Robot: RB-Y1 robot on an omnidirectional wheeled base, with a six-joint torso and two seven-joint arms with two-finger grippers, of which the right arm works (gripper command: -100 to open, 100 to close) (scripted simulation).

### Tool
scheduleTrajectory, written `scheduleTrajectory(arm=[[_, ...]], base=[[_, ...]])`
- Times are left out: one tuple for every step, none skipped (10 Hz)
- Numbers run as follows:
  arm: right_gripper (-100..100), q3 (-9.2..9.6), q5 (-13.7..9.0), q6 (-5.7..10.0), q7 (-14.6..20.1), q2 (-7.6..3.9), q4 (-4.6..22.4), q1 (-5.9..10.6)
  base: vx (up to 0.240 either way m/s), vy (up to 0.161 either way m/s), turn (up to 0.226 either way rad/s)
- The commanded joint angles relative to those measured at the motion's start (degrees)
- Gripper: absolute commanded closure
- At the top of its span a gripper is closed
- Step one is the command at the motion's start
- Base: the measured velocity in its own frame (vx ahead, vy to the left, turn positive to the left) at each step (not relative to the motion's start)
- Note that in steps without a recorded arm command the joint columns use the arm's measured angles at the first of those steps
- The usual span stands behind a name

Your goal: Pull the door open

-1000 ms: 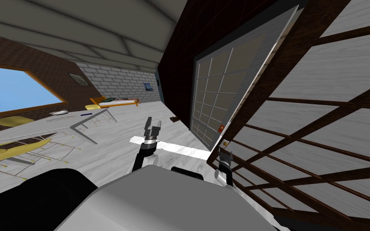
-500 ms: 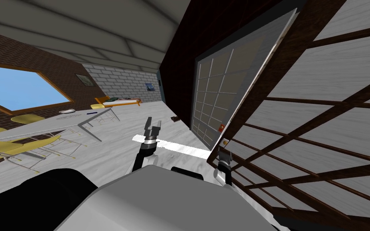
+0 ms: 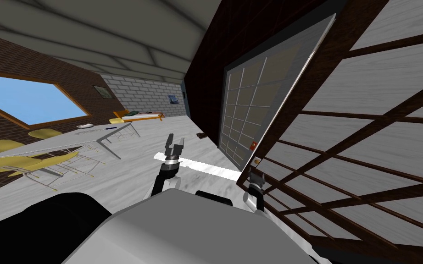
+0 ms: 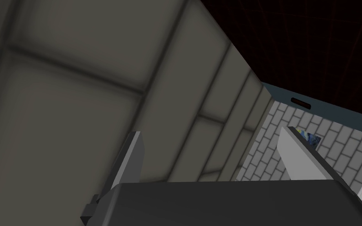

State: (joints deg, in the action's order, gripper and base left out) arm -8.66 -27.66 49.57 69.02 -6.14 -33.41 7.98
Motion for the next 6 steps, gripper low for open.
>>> scheduleTrajectory(arm=[[-100, 0.36, -0.79, 0.2, 2.81, 0.2, -0.15, 0.01], [-100, 0.51, -1.14, 0.29, 4.0, 0.27, -0.17, 0.03], [-100, 0.66, -1.46, 0.38, 5.09, 0.35, -0.2, 0.05], [-100, 0.81, -1.79, 0.47, 6.19, 0.42, -0.22, 0.07], [-100, 0.72, -1.57, 0.46, 5.4, 0.36, -0.06, 0.12], [-100, 0.82, -1.64, 0.62, 7.34, -1.1, 0.25, -0.58]], base=[[-0.057, -0.015, 0.045], [-0.05, -0.004, 0.041], [-0.044, -0.001, 0.029], [-0.048, -0.01, 0.024], [-0.022, -0.006, 0.005], [0.094, 0.01, 0.047]])
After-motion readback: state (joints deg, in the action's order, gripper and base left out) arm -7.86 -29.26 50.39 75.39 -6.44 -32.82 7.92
